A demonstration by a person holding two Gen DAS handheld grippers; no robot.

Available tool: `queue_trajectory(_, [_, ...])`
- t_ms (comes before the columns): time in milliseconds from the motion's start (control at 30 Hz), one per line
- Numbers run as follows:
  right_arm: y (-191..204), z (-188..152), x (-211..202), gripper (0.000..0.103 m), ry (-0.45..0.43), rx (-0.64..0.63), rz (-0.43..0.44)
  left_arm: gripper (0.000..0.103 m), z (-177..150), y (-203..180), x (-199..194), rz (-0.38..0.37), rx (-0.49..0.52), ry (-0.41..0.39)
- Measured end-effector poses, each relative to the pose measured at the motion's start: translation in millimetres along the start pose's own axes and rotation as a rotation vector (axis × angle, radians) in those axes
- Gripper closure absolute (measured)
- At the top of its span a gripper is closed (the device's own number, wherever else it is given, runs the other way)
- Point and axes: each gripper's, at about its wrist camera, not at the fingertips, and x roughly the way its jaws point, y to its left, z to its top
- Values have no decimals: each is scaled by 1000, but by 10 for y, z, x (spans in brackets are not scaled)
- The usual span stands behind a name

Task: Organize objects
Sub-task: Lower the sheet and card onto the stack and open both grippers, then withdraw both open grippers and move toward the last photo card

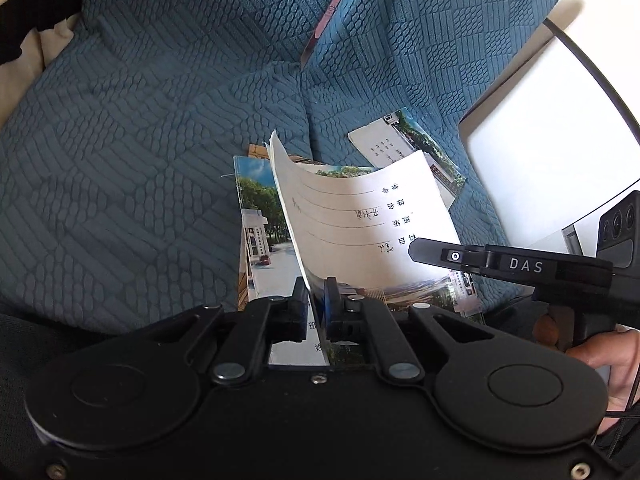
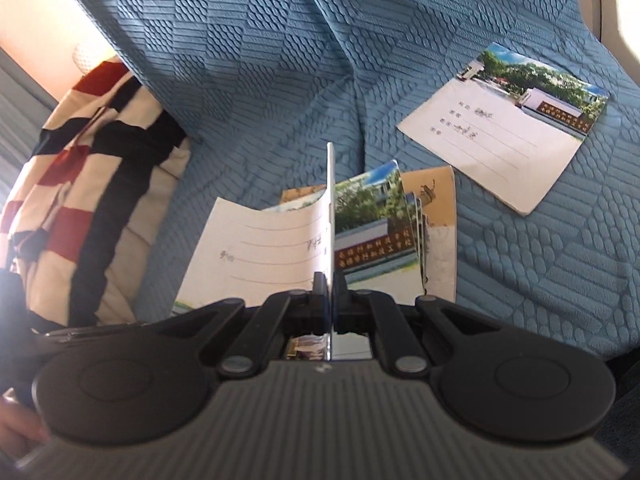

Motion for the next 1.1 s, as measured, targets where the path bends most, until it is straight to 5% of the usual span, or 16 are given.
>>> queue_trajectory(333, [-48, -18, 62, 93, 2, 15, -32, 88, 31, -12, 42, 12, 6, 14])
queue_trajectory(400, [-60, -7, 59, 86, 11, 32, -50, 76, 34, -9, -4, 27, 0, 4])
queue_trajectory(467, [-72, 4, 46, 66, 19, 40, -70, 66, 46, 4, -57, 51, -9, 3])
queue_trajectory(533, [-73, 8, -9, 60, 2, 36, -74, 65, 65, 19, -107, 78, -20, 11])
queue_trajectory(1100, [291, 0, -1004, 60, -256, -107, -169, 62, 202, -672, -734, 105, 81, -182])
